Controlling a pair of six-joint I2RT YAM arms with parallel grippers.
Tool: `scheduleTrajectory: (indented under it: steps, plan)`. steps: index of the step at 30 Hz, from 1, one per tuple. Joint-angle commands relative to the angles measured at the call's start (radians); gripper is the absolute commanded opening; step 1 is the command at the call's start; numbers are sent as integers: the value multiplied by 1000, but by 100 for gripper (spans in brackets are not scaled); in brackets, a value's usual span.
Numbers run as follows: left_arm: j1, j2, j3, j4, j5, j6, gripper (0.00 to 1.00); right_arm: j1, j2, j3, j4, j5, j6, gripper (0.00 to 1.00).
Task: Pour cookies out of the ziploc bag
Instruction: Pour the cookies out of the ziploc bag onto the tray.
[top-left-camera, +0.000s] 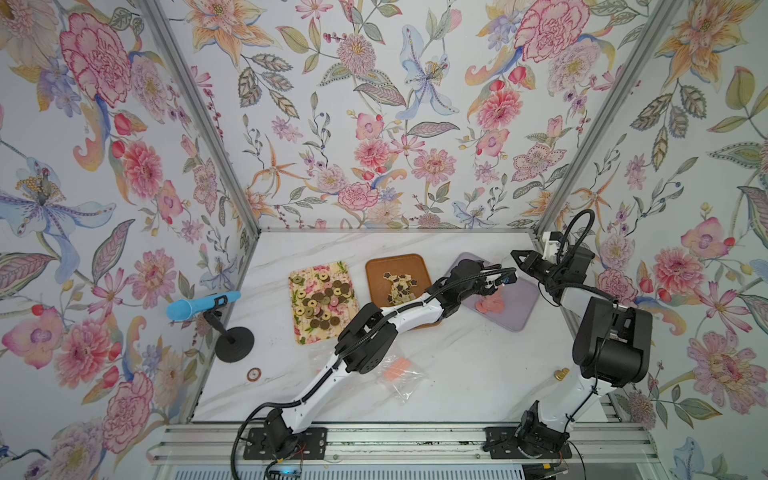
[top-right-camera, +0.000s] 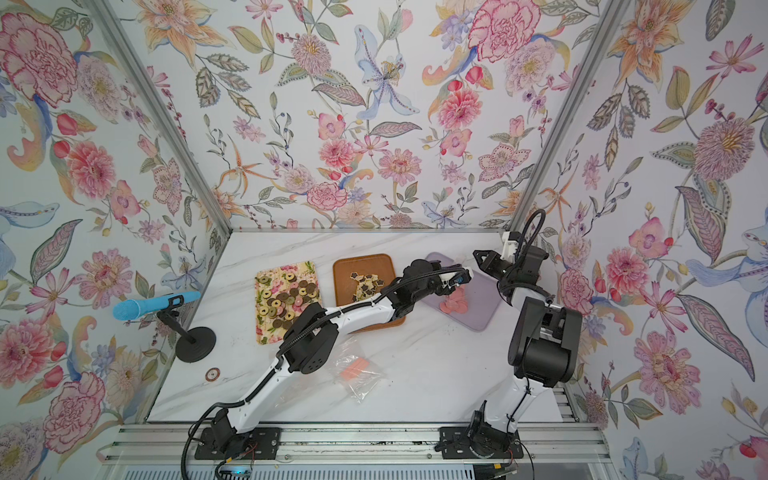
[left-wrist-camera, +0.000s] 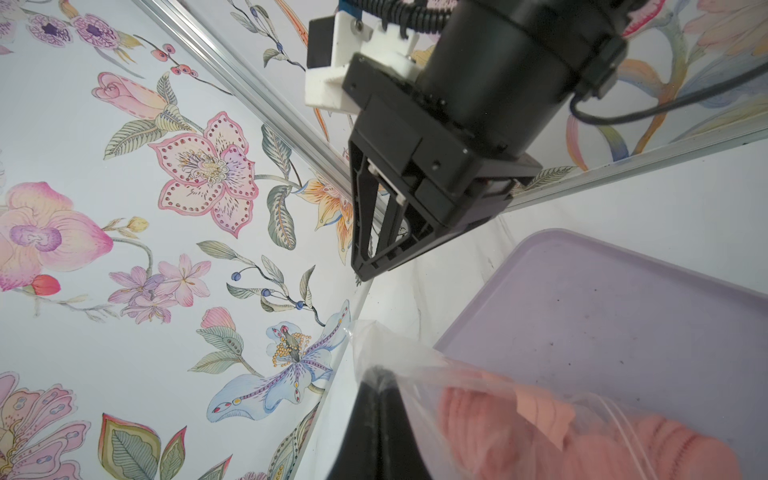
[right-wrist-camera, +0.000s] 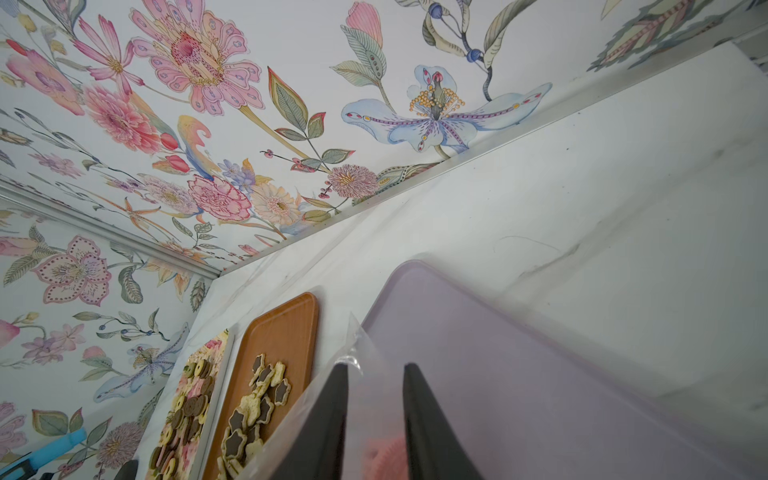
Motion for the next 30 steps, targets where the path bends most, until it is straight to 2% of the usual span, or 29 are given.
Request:
scheduleTrajectory:
  steps: [1, 12, 19, 23, 26, 30]
  plan:
    - [-5, -43, 37, 50, 27, 6, 0, 14, 54, 43, 44, -31, 30, 28]
    - [-8, -46, 8, 42, 39, 18, 0, 59, 142, 137, 44, -68, 57, 31]
    - [-8, -43, -1, 38, 43, 23, 0, 58, 162, 138, 108, -108, 101, 32]
    - [-8, -42, -3, 38, 40, 26, 0, 66, 190, 178, 39, -146, 82, 32]
    - [-8, -43, -3, 38, 39, 29, 0, 72, 194, 214, -96, -128, -4, 32]
    - [-7, -43, -4, 37, 39, 28, 0, 71, 196, 223, -151, -127, -46, 32]
